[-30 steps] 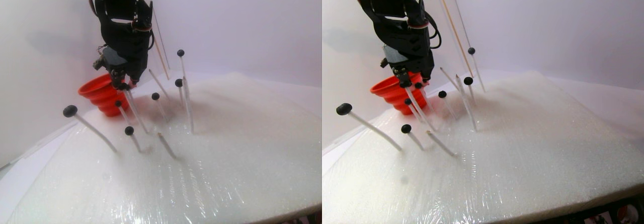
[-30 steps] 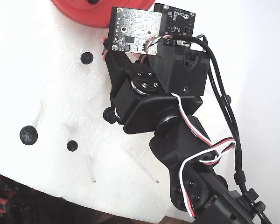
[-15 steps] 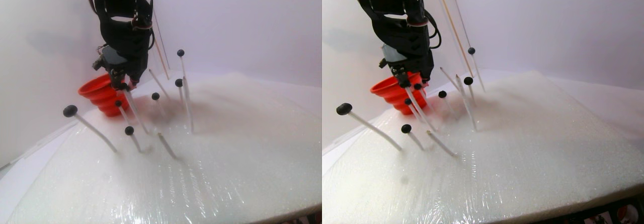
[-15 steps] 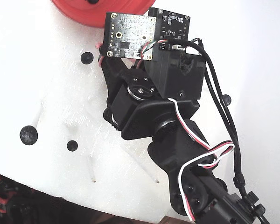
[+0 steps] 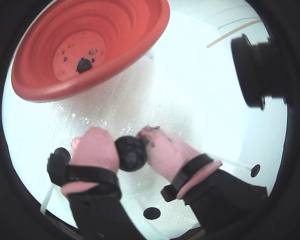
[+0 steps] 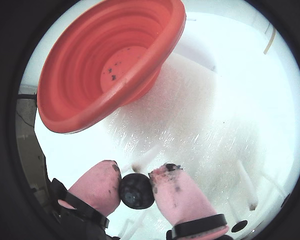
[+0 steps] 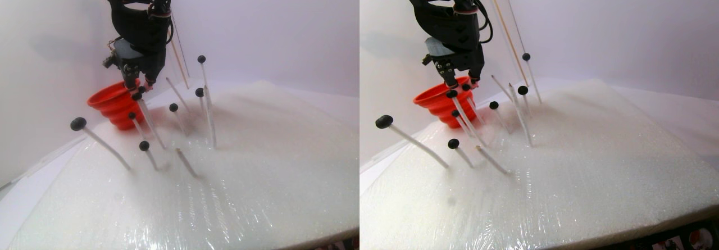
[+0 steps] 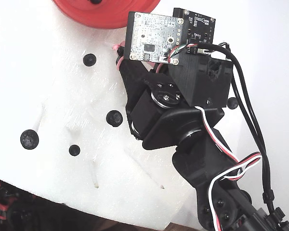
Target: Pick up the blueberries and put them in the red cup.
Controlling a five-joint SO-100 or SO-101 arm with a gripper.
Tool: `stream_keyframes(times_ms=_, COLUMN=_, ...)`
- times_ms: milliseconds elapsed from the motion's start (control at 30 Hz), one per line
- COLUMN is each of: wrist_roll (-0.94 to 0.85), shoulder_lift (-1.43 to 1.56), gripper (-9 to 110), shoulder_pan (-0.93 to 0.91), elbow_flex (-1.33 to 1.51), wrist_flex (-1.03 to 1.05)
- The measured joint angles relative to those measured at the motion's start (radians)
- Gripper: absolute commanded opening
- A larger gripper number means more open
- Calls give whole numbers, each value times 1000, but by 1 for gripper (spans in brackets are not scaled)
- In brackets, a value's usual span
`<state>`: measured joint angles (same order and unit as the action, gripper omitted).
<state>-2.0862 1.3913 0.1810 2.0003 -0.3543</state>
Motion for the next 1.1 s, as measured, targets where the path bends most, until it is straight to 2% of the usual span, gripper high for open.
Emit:
stream_keyframes(times_ms=467, wrist_roll=40, shoulder_lift=106, gripper=10, shoulder_pan=41, elbow_flex=5, wrist_flex=66)
stream_keyframes(times_ms=1100, wrist_roll=55, shoulder_lift=74, gripper=11, shoulder_pan=109, elbow_flex=-89, wrist_flex=66)
